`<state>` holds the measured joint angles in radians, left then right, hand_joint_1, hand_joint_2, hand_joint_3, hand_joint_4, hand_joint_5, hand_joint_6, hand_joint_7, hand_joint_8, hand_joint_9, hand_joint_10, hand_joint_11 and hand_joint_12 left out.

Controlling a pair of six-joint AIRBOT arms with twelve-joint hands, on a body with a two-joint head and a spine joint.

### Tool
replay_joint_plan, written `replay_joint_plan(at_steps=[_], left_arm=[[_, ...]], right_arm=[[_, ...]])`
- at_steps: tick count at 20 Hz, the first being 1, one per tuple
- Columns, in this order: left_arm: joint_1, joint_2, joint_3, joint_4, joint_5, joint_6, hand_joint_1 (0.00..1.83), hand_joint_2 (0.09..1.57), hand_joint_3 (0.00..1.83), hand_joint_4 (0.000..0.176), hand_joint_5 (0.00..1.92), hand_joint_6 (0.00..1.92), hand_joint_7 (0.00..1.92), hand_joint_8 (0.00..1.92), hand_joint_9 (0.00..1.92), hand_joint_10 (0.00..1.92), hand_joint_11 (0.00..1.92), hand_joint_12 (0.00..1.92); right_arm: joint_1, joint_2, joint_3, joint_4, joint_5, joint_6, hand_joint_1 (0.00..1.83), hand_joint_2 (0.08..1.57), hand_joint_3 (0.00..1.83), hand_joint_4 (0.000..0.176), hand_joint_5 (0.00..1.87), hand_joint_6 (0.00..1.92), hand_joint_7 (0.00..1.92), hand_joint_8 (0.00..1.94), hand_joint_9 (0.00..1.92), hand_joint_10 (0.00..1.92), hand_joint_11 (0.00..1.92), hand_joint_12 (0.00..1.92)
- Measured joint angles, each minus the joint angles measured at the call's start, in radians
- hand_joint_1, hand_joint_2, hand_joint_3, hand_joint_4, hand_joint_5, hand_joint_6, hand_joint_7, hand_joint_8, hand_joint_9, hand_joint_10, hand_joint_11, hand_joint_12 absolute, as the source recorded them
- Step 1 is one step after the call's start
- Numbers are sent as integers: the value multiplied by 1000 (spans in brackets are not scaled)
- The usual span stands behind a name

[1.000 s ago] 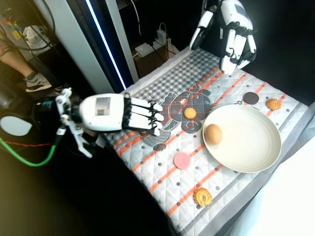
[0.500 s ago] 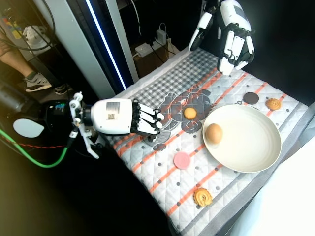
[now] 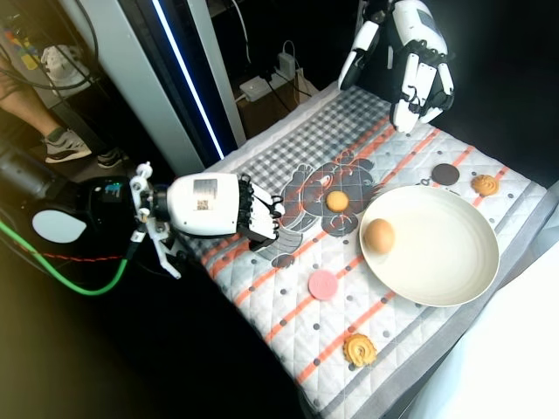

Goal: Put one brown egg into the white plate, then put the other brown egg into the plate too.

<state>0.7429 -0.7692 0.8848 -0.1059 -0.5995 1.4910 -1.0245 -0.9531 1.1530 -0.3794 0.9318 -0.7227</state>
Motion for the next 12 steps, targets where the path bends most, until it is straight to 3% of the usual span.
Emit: replay_joint_plan(at_steps=[2, 3, 4, 5, 7, 8, 9, 10, 11, 12], left_arm=[[5, 0, 0, -3, 1, 0, 704, 881, 0, 87, 441, 2, 663, 2, 667, 82, 0, 1322], [6, 0, 0, -5, 2, 0, 698, 884, 1, 85, 445, 2, 664, 2, 670, 80, 0, 1305], [6, 0, 0, -8, 2, 0, 695, 885, 1, 84, 450, 4, 665, 2, 672, 80, 0, 1302], [6, 0, 0, -7, 0, 0, 692, 888, 2, 85, 452, 3, 663, 1, 668, 76, 0, 1291], [8, 0, 0, -8, 0, 0, 673, 900, 6, 85, 442, 0, 663, 2, 666, 72, 0, 1282], [8, 0, 0, -16, -1, 0, 677, 900, 5, 91, 435, 0, 667, 3, 669, 73, 0, 1282], [11, 0, 0, -24, -11, 0, 667, 906, 4, 94, 441, 2, 663, 1, 661, 66, 0, 1264], [16, 0, 0, -31, -22, 0, 658, 912, 6, 89, 438, 0, 653, 0, 650, 60, 0, 1259], [21, 0, 0, -38, -31, 0, 647, 914, 4, 91, 448, 3, 659, 2, 663, 64, 0, 1286], [21, 0, 0, -38, -35, 0, 637, 922, 4, 96, 426, 0, 656, 1, 669, 66, 0, 1313]], right_arm=[[0, 0, 8, -7, 0, 0, 1219, 1130, 0, 0, 909, 974, 1005, 1079, 1026, 1173, 947, 1469], [11, 0, 17, -13, -4, 0, 1216, 1135, 1, 0, 916, 961, 980, 1130, 990, 1231, 935, 1527], [26, 0, 30, -19, -9, 0, 1234, 1133, 1, 0, 967, 834, 952, 1234, 960, 1467, 951, 1684], [55, 0, 48, -16, -9, 0, 1252, 1116, 0, 0, 1018, 729, 979, 1216, 967, 1524, 995, 1725], [121, -10, 93, -15, -3, 0, 1254, 1128, 1, 0, 995, 735, 952, 1282, 976, 1559, 1057, 1758], [167, -35, 132, -6, -6, -1, 1244, 1126, 0, 0, 980, 786, 970, 1216, 961, 1468, 1041, 1709], [206, -59, 163, 1, -17, -1, 1246, 1109, 0, 0, 993, 786, 1024, 1101, 974, 1183, 963, 1487], [239, -84, 193, 0, -27, -1, 1266, 1098, 0, 0, 1072, 608, 1016, 1161, 1003, 1124, 946, 1456], [276, -119, 227, -2, -49, -1, 1277, 1080, 0, 0, 1099, 555, 1063, 1096, 1043, 1155, 955, 1453], [317, -163, 270, -7, -79, 0, 1279, 1075, 0, 0, 1091, 572, 1085, 1057, 1049, 1069, 932, 1373]])
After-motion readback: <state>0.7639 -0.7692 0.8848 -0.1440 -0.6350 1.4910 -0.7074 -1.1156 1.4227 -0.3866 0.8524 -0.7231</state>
